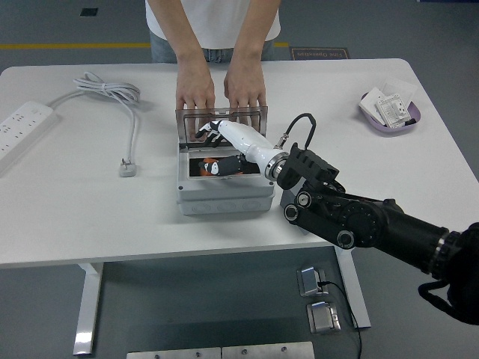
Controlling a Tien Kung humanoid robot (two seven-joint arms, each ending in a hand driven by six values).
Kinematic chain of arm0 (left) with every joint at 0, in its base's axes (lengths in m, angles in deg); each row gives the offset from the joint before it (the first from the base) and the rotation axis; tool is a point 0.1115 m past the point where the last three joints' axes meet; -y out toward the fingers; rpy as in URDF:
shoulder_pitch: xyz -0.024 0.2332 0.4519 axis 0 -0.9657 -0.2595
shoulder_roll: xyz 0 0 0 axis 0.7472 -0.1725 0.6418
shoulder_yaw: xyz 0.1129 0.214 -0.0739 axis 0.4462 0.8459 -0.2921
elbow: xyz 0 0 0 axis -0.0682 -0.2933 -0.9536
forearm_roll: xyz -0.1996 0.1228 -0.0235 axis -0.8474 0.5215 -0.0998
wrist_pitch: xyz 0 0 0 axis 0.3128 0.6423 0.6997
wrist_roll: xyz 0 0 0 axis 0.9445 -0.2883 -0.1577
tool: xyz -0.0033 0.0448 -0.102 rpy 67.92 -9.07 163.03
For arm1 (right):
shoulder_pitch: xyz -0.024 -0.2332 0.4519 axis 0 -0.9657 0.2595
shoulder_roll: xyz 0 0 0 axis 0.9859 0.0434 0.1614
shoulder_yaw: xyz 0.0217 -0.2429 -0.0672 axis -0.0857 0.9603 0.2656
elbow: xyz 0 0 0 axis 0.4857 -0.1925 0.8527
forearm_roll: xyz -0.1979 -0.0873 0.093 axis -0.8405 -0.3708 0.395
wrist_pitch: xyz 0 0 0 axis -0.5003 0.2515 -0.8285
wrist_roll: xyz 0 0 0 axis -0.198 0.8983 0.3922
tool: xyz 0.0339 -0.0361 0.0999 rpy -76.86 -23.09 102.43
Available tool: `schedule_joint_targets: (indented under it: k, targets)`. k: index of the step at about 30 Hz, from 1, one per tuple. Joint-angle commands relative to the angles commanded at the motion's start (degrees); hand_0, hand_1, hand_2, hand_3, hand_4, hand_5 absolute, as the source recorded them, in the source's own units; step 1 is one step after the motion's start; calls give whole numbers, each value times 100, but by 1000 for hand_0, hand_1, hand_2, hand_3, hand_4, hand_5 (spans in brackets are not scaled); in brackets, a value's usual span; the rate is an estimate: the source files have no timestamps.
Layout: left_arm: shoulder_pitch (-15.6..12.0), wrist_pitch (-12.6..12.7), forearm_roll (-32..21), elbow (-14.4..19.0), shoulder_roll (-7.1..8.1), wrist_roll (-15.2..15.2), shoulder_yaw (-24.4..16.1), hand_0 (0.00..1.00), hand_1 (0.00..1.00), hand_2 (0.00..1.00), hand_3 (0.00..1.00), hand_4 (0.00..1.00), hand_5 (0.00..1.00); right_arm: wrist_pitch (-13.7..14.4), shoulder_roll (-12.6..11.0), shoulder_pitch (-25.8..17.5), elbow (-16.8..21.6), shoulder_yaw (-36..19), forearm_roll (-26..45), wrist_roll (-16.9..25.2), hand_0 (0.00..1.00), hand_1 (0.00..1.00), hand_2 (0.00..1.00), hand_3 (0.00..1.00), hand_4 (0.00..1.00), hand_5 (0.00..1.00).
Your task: Fetch the battery,place it into the box,close the lid of the box
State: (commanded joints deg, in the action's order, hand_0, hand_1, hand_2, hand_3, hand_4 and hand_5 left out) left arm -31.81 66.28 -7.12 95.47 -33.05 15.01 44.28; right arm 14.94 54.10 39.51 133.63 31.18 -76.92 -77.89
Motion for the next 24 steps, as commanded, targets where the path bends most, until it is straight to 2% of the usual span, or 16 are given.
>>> schedule_joint_targets:
  k: [4,12,15,18,24]
  targets:
    - [-7,3,-60,2,-7,15,42,732,752,732,691,600,493,-78,-165,-48,269,-96,243,-66,784,574,585,714,924,268]
    - [-83,8,-101,-9,-14,1,18,731,751,731,694,591,487,-441,-904,-127,1244,-532,858,-338,784,572,588,695,918,289]
    - [-95,4,-59,-13,-12,-18,-34,731,751,731,694,591,487,-551,-1070,-17,1517,-628,1013,-398,784,572,588,695,918,289]
    - [-83,-1,-35,-11,-11,-29,-55,731,751,732,692,581,481,-622,-1112,179,1498,-668,1113,-417,774,562,589,692,907,293]
    - [-33,-12,41,-4,-4,-51,-103,729,750,732,692,577,478,-729,-946,713,851,-468,1384,-371,779,565,597,695,892,293]
